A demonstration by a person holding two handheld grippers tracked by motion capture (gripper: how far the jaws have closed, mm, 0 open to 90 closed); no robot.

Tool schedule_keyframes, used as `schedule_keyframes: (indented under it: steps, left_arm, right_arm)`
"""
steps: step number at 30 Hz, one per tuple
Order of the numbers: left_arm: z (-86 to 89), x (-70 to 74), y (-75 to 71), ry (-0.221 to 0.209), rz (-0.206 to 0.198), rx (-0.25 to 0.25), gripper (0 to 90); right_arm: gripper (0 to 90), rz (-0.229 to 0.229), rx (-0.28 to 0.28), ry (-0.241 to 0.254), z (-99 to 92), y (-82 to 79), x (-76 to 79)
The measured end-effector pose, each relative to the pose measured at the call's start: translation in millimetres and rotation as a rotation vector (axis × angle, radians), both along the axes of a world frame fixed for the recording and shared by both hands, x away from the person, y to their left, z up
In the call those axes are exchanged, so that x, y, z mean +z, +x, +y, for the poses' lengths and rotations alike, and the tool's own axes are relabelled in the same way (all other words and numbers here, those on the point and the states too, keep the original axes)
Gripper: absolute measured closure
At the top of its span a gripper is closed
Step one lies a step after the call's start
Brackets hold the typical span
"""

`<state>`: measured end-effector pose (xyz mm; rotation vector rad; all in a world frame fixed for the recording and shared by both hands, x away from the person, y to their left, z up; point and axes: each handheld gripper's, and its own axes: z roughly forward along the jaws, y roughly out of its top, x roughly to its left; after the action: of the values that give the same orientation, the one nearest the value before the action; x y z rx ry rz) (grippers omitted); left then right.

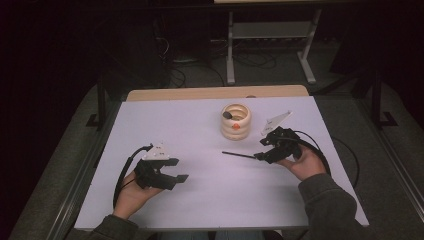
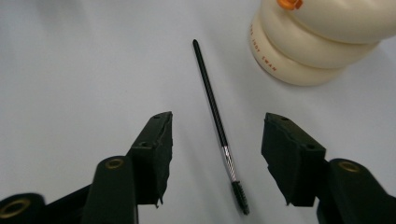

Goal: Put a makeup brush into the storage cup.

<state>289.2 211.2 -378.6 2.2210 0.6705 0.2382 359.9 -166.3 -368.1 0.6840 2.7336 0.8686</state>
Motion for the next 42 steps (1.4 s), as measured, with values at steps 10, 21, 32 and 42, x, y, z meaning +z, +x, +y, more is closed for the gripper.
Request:
schedule_keyframes:
  steps: [10,21,32,42]
  left_arm:
    - [2.4,2.9,1.2,-0.020,-0.003,0.001,34.1]
    - [2.4,2.8,1.7,-0.026,0.003,-0.001,34.1]
    - [1.0,0.7,2.5,-0.033,0.014,0.002,34.1]
    - [-0.7,0.6,1.7,-0.037,0.017,-0.005,34.1]
  right_arm:
    - [55.1,0.091,0.042,-0.052,19.0,25.8,-32.3]
    - [65.8,0.119,0.085,-0.103,33.1,35.4,-47.1]
    - [72.1,0.141,0.092,-0.161,35.6,40.3,-57.8]
    - [82.0,0.160,0.094,-0.159,34.3,45.4,-58.3]
